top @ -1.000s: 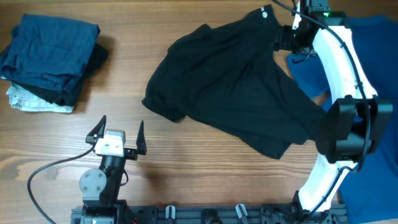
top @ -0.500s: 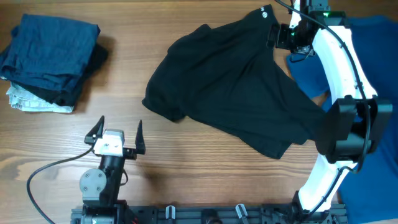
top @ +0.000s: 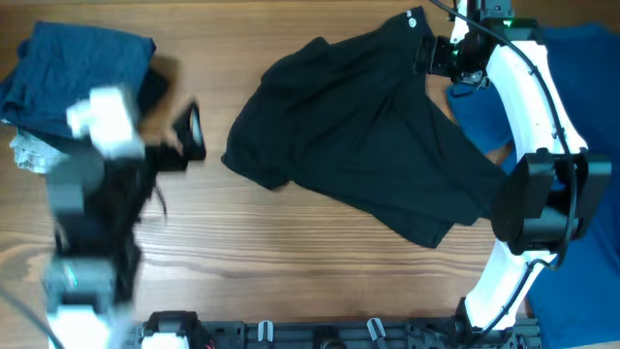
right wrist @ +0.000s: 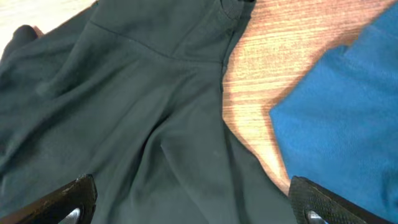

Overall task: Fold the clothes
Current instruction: 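Grasp the t-shirt's left shoulder with the left gripper and pull it flat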

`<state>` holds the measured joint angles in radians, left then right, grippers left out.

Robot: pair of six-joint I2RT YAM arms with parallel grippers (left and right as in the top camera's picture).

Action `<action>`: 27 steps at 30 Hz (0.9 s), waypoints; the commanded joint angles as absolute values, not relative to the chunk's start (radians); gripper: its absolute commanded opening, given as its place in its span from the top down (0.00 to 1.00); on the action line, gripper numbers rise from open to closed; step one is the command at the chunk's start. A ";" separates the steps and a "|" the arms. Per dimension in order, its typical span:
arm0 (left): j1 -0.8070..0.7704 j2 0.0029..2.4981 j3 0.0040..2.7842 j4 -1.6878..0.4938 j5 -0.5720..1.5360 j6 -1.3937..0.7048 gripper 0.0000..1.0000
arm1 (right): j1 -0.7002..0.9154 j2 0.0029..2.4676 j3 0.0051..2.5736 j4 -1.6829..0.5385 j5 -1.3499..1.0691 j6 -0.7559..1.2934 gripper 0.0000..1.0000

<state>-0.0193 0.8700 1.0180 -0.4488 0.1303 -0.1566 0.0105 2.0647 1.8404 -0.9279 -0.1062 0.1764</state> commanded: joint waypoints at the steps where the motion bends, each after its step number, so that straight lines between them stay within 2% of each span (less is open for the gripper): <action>1: -0.028 1.385 1.591 -0.717 0.302 -0.169 0.00 | 0.010 2.071 1.840 -0.928 -0.113 0.186 0.00; 4: -0.053 1.736 1.927 -0.880 0.303 -0.162 0.00 | 0.010 2.071 1.840 -0.928 -0.112 0.186 0.00; 9: -0.075 2.008 1.964 -0.783 0.338 -0.160 0.00 | 0.010 2.071 1.840 -0.928 -0.113 0.186 0.00; 12: -0.101 2.090 1.964 -0.764 0.372 -0.111 0.00 | 0.010 2.071 1.840 -0.928 -0.113 0.186 0.00; 15: -0.166 2.146 1.964 -0.778 0.363 0.061 0.04 | 0.010 2.071 1.840 -0.928 -0.112 0.186 0.00; 17: -0.208 2.173 1.964 -0.778 0.324 0.122 0.00 | 0.010 2.071 1.840 -0.928 -0.112 0.186 0.00; 27: -0.253 2.339 1.964 -0.702 0.181 0.126 0.00 | 0.010 2.071 1.840 -0.928 -0.113 0.186 0.00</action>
